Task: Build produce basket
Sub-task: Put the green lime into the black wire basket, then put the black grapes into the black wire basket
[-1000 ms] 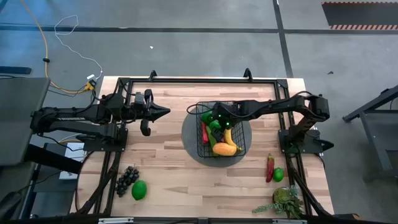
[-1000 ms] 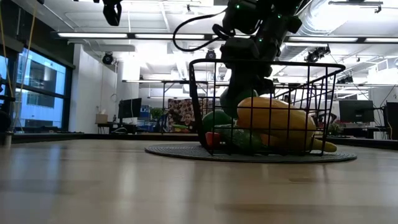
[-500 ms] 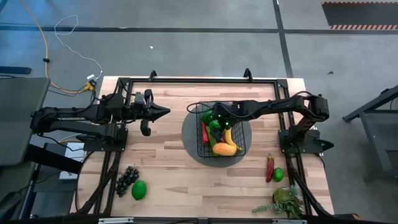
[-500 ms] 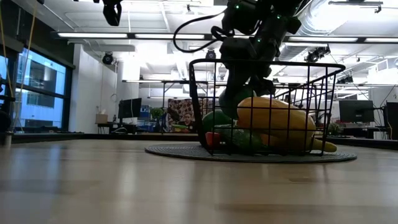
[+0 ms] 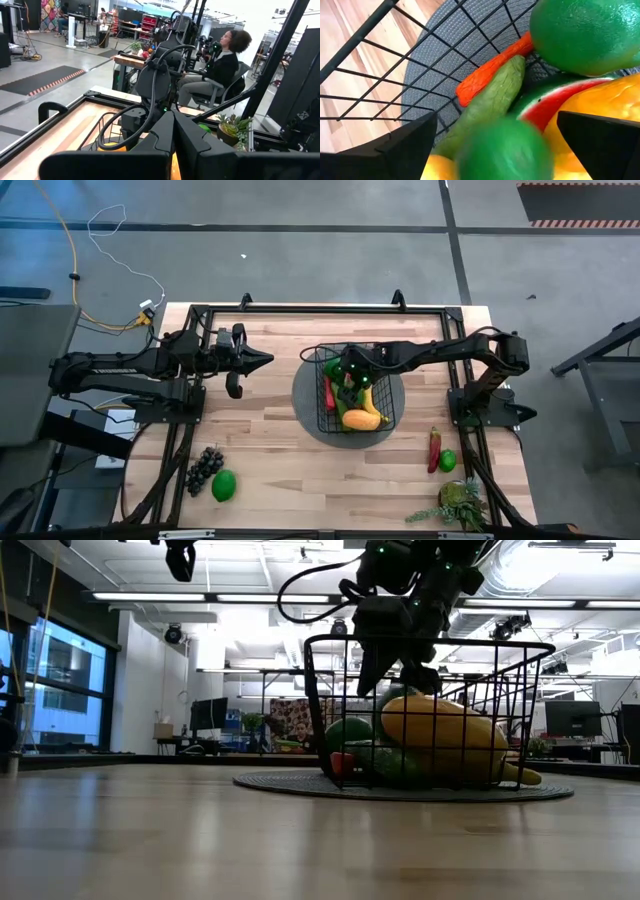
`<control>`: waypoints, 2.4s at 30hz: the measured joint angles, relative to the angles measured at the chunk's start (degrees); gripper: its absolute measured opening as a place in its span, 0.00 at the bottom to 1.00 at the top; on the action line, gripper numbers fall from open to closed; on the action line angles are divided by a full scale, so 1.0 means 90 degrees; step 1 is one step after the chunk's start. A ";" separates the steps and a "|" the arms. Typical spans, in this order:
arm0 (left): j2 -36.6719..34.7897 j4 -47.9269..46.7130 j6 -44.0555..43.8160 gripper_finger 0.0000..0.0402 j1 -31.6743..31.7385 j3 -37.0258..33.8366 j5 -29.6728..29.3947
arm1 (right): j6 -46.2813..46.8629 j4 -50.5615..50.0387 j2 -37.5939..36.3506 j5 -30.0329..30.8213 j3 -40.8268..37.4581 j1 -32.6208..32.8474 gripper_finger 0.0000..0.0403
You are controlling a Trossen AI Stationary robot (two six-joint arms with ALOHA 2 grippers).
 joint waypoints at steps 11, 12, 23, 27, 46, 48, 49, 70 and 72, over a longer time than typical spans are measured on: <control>0.0000 -0.0006 -0.0002 0.00 0.0002 0.0000 0.0000 | -0.0921 -0.0503 -0.1648 0.0325 -0.0163 -0.0296 0.95; 0.0000 -0.0013 -0.0002 0.00 0.0001 0.0000 0.0003 | -0.0942 -0.0518 -0.1890 0.0387 -0.0280 -0.0312 0.95; -0.0001 -0.0144 -0.0002 0.00 0.0002 -0.0001 -0.0028 | 0.0614 0.2791 -0.4848 0.0388 -0.3415 -0.0031 0.95; -0.0002 -0.0143 -0.0009 0.00 0.0002 -0.0002 -0.0150 | 0.0716 0.4674 -0.5401 0.0395 -0.4033 -0.0024 0.95; -0.0002 -0.0006 -0.0444 0.00 0.0000 -0.0001 0.0221 | -0.1896 0.6113 -0.5673 0.1031 -0.4129 -0.0041 0.95; -0.0002 0.0010 -0.0457 0.00 -0.0003 -0.0001 0.0339 | -0.2027 0.6030 -0.5668 0.1031 -0.4129 -0.0036 0.95; -0.0002 0.0010 -0.0457 0.00 -0.0002 -0.0002 0.0360 | -0.2059 0.5956 -0.5668 0.1031 -0.4129 -0.0036 0.95; -0.0002 0.0007 -0.0457 0.00 0.0000 -0.0002 0.0338 | -0.2005 0.5453 -0.5661 0.0689 -0.4131 -0.0036 0.40; -0.0002 0.0007 -0.0457 0.00 0.0000 -0.0001 0.0338 | -0.2010 0.5454 -0.5661 0.0658 -0.4131 -0.0036 0.37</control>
